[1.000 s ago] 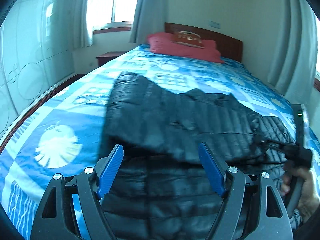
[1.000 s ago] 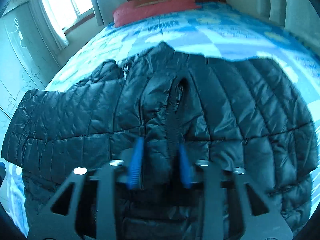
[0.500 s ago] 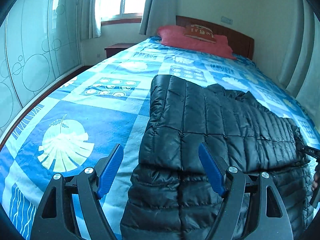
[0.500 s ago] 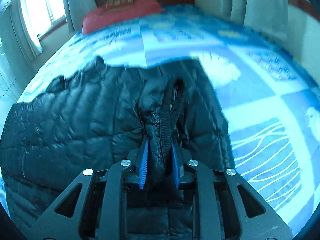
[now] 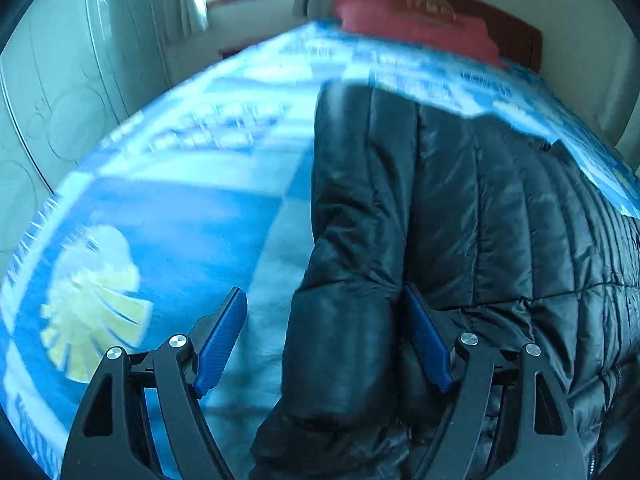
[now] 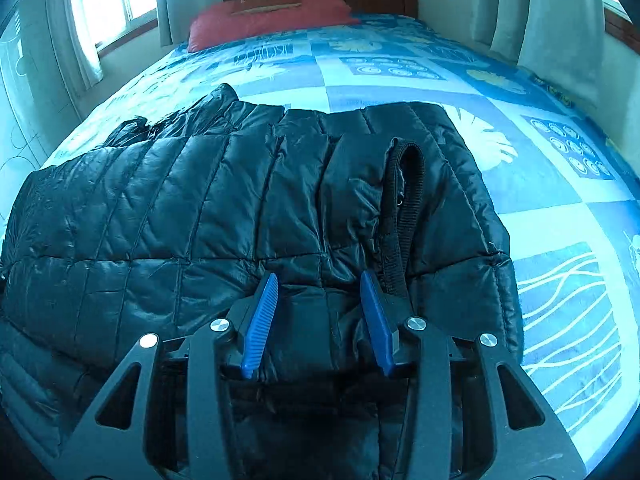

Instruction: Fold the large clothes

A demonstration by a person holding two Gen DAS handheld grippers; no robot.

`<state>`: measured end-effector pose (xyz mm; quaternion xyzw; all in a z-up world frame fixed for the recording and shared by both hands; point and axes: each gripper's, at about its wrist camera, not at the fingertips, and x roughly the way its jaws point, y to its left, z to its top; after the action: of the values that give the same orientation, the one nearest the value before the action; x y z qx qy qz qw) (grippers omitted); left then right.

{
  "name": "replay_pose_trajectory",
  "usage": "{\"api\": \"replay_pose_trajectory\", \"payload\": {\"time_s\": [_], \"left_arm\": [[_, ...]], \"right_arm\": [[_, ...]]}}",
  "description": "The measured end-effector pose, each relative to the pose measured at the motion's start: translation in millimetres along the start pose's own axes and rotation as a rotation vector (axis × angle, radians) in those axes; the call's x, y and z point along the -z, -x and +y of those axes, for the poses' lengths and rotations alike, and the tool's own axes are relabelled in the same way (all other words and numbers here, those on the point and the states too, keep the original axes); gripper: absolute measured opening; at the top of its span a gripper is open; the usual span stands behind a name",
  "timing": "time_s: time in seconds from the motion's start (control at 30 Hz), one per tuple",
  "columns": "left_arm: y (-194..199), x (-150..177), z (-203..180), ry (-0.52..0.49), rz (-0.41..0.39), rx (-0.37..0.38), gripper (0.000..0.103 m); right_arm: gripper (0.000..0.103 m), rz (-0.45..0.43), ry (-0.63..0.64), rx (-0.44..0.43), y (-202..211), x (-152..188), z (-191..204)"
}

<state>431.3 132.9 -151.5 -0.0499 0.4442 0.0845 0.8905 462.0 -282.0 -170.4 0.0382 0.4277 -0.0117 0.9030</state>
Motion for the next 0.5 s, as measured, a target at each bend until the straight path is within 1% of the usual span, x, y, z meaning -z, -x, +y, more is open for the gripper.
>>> {"api": "replay_pose_trajectory", "payload": {"time_s": [0.03,0.1,0.17,0.27,0.3,0.37,0.4,0.43,0.47,0.5], "left_arm": [[2.7,-0.8,1.0,0.004,-0.002,0.002,0.078],[15.4,-3.0,1.4,-0.004,-0.020,-0.023,0.077],[32.7,-9.0,3.1,0.006,-0.065,-0.033,0.076],[44.8,-25.4,1.2,0.023,-0.157,-0.013,0.076],[41.8,-31.7,-2.2,0.018,-0.163,-0.013,0.076],[22.2,-44.1,-9.8,0.006,-0.134,-0.014,0.076],[12.9,-47.2,-11.7,0.002,-0.120,-0.024,0.076],[-2.4,-48.8,-13.7,-0.010,-0.087,-0.049,0.077],[-13.2,-50.0,-14.2,-0.023,-0.051,-0.062,0.078],[-27.7,-48.8,-15.7,-0.034,0.009,-0.050,0.078]], "right_arm": [[0.042,-0.001,-0.002,0.001,4.0,-1.7,0.8],[0.042,-0.026,-0.008,-0.015,16.6,-8.4,2.0],[0.043,-0.056,-0.006,-0.019,23.2,-20.2,1.1],[0.043,-0.069,-0.002,-0.012,12.4,-41.5,2.2],[0.043,-0.075,0.000,-0.006,6.1,-46.6,3.5],[0.043,-0.065,0.002,-0.006,-7.9,-51.4,4.4],[0.044,-0.049,0.005,0.008,-15.8,-51.7,4.9],[0.046,-0.015,0.015,0.027,-29.6,-51.0,5.1],[0.049,0.004,0.015,0.023,-36.7,-49.7,4.7],[0.049,0.007,0.013,0.018,-39.8,-49.2,3.8]]}}
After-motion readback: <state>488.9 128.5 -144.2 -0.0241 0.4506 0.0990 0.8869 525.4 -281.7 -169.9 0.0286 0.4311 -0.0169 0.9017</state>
